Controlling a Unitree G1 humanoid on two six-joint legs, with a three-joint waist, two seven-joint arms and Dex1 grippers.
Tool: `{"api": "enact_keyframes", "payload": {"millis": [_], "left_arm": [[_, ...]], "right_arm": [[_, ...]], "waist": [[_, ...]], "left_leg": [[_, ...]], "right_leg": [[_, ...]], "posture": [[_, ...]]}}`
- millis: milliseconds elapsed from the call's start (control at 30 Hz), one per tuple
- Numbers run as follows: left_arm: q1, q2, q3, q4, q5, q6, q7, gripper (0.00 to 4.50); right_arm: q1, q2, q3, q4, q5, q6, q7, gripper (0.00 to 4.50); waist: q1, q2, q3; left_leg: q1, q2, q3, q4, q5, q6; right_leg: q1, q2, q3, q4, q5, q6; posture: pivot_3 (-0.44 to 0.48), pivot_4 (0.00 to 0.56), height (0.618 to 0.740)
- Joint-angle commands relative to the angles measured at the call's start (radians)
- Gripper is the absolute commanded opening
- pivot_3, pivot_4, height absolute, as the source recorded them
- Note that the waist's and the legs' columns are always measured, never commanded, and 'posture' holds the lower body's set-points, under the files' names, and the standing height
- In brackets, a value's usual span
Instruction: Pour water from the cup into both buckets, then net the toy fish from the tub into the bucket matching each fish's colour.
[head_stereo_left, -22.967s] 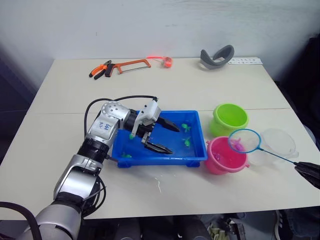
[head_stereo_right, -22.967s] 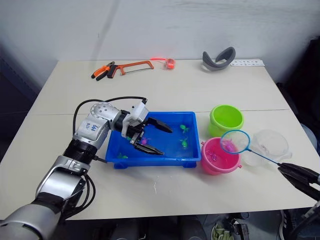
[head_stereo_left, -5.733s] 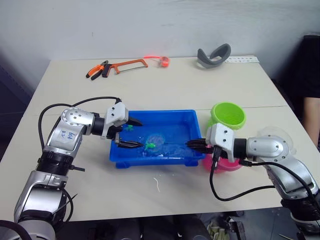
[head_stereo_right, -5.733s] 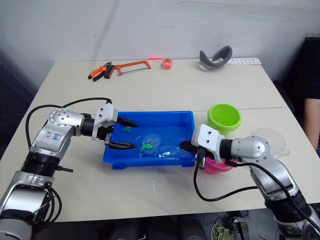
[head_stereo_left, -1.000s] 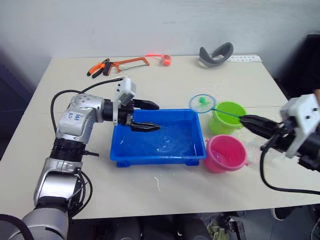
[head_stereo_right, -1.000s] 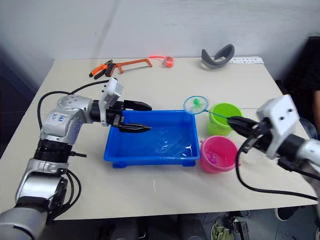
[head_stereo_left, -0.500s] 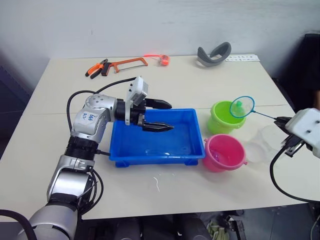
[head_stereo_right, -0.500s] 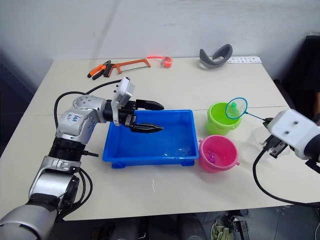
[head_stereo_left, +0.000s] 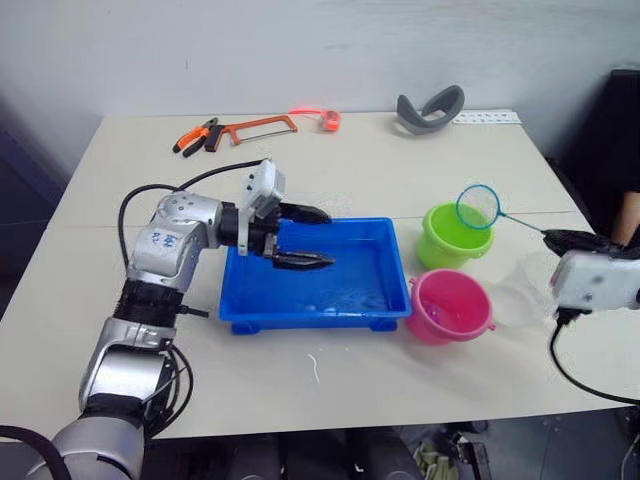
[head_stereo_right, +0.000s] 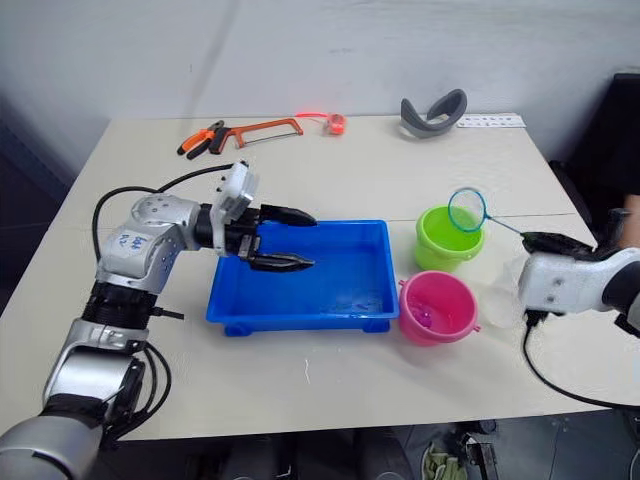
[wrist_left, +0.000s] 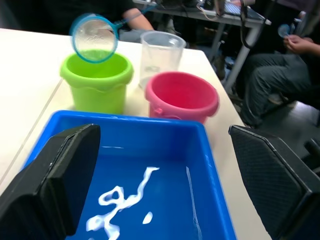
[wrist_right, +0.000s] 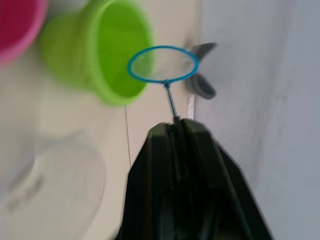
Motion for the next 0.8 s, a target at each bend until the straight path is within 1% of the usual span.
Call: {"api": "enact_keyframes", "payload": {"millis": [33,100,200,233,267,333,367,400,467,533,633,733,800], "left_arm": [[0.080,0.157,0.006,-0.170,-0.055,0.056,-0.140,4.47],[0.136,0.252,0.016,-0.240,-0.080,0.084,-0.218,4.47],[0.221,0.360,0.042,-0.324,-0.103,0.112,-0.265,4.47],[0.247,0.388,0.053,-0.351,-0.114,0.121,-0.272,4.47],[0.296,0.434,0.068,-0.391,-0.112,0.112,-0.285,4.47],[0.376,0.505,0.094,-0.453,-0.115,0.097,-0.305,4.47],[0.419,0.540,0.111,-0.484,-0.120,0.093,-0.308,4.47],[0.456,0.565,0.127,-0.508,-0.120,0.081,-0.309,4.47],[0.542,0.615,0.163,-0.549,-0.109,0.042,-0.312,4.47],[0.612,0.647,0.200,-0.572,-0.103,0.027,-0.293,4.47],[0.693,0.679,0.244,-0.599,-0.116,0.011,-0.263,4.47],[0.739,0.691,0.267,-0.610,-0.116,-0.007,-0.242,4.47],[0.758,0.694,0.279,-0.613,-0.119,-0.009,-0.231,4.47]], "right_arm": [[-0.047,0.149,-0.131,-0.175,0.646,0.400,0.112,0.00],[-0.041,0.181,-0.158,-0.253,0.918,0.551,0.125,0.00],[0.001,0.188,-0.140,-0.356,1.187,0.643,0.159,0.00],[0.013,0.190,-0.130,-0.389,1.240,0.669,0.172,0.00],[0.031,0.194,-0.088,-0.432,1.275,0.687,0.202,0.00],[0.049,0.197,-0.020,-0.486,1.305,0.713,0.241,0.00],[0.053,0.201,0.020,-0.504,1.300,0.717,0.256,0.00],[0.056,0.202,0.058,-0.514,1.271,0.710,0.275,0.00],[0.060,0.206,0.171,-0.513,1.143,0.661,0.326,0.00],[0.038,0.233,0.308,-0.480,0.996,0.596,0.344,0.00],[0.011,0.271,0.462,-0.409,0.793,0.491,0.360,0.00],[-0.014,0.299,0.580,-0.308,0.602,0.358,0.376,0.00],[-0.038,0.339,0.623,-0.238,0.524,0.306,0.353,0.00]], "waist": [[-0.001,0.001,0.000],[-0.002,0.001,0.000],[-0.007,0.001,0.000],[-0.005,0.001,0.000],[-0.003,0.001,0.000],[-0.001,0.001,0.000],[-0.001,0.001,0.000],[-0.002,0.001,0.000],[0.002,-0.001,0.000],[0.001,-0.002,-0.001],[-0.002,-0.002,-0.001],[-0.002,-0.002,-0.001],[-0.001,-0.002,-0.001]], "left_leg": [[0.000,0.001,-0.001,0.001,0.000,0.000],[0.001,0.002,0.000,0.000,0.000,0.000],[0.003,0.003,-0.001,0.001,0.000,-0.001],[0.004,0.004,0.000,-0.001,0.000,-0.001],[0.006,0.004,0.000,-0.002,0.000,-0.001],[0.007,0.004,-0.002,-0.004,0.000,-0.001],[0.010,0.004,-0.005,-0.006,-0.001,0.000],[0.010,0.004,-0.005,-0.007,-0.001,0.001],[0.016,0.003,-0.006,-0.012,-0.003,0.004],[0.014,0.001,-0.007,-0.013,-0.005,0.009],[0.014,0.001,-0.007,-0.013,-0.006,0.009],[0.015,0.001,-0.006,-0.014,-0.006,0.009],[0.015,0.001,-0.004,-0.014,-0.006,0.008]], "right_leg": [[0.001,0.001,-0.001,0.000,0.000,0.000],[0.001,0.000,0.000,0.001,0.000,0.000],[0.002,0.001,0.000,0.003,0.000,0.000],[0.002,0.001,0.001,0.002,0.000,-0.001],[0.004,0.000,0.001,0.002,-0.001,-0.002],[0.007,-0.001,0.001,0.000,-0.001,-0.002],[0.011,-0.002,0.001,-0.006,-0.001,-0.002],[0.012,-0.002,0.001,-0.006,-0.001,-0.002],[0.019,-0.004,0.001,-0.012,-0.001,-0.002],[0.019,-0.006,0.000,-0.014,-0.001,-0.002],[0.019,-0.006,-0.001,-0.015,-0.001,-0.002],[0.018,-0.006,-0.001,-0.014,-0.002,-0.003],[0.017,-0.005,-0.002,-0.014,-0.002,-0.003]], "posture": [[0.000,0.150,0.740],[0.000,0.150,0.740],[0.000,0.150,0.740],[0.000,0.150,0.740],[0.000,0.150,0.740],[0.000,0.150,0.740],[0.000,0.150,0.740],[0.000,0.150,0.740],[0.000,0.150,0.740],[0.000,0.150,0.740],[0.000,0.150,0.740],[0.000,0.150,0.740],[0.000,0.150,0.740]]}}
